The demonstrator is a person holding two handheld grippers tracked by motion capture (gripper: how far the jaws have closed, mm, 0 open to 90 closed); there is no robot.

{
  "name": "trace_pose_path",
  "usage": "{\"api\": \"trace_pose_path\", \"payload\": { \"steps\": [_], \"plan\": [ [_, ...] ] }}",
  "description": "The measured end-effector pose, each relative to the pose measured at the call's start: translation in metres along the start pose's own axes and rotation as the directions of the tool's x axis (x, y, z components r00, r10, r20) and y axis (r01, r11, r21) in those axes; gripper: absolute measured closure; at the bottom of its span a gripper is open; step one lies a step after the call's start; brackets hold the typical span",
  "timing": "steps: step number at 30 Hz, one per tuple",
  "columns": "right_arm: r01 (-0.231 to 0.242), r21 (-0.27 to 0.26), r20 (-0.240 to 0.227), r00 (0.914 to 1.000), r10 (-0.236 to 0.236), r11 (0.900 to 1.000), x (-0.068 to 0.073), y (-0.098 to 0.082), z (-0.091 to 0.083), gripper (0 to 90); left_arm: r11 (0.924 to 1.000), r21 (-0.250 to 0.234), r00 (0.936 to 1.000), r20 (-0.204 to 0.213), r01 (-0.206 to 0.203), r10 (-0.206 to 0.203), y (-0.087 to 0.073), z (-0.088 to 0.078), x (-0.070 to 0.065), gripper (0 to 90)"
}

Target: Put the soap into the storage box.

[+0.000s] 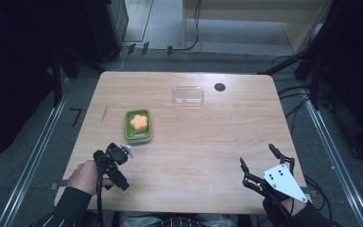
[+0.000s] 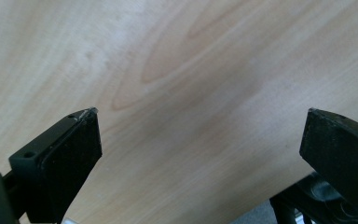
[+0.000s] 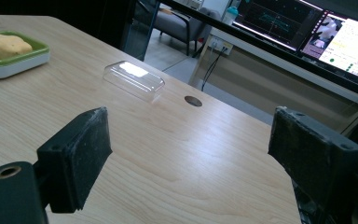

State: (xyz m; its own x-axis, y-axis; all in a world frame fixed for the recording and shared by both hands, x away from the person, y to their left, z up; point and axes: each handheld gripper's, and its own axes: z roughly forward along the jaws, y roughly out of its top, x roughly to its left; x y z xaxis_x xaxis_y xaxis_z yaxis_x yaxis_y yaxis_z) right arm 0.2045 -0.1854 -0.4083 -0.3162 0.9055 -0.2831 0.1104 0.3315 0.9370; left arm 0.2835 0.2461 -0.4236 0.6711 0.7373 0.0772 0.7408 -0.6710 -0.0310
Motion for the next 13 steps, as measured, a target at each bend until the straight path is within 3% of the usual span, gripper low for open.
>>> {"api": "trace_pose_path", "payload": {
  "steps": [13],
  "plan": [
    [0.0, -0.006, 0.0, 1.0, 0.0, 1.0, -0.001, -0.001, -0.001, 13.4, 0.9999, 0.017, 0.999, 0.045, -0.002, 0.001, -0.008, 0.012, -0.005, 0.0]
  ]
}}
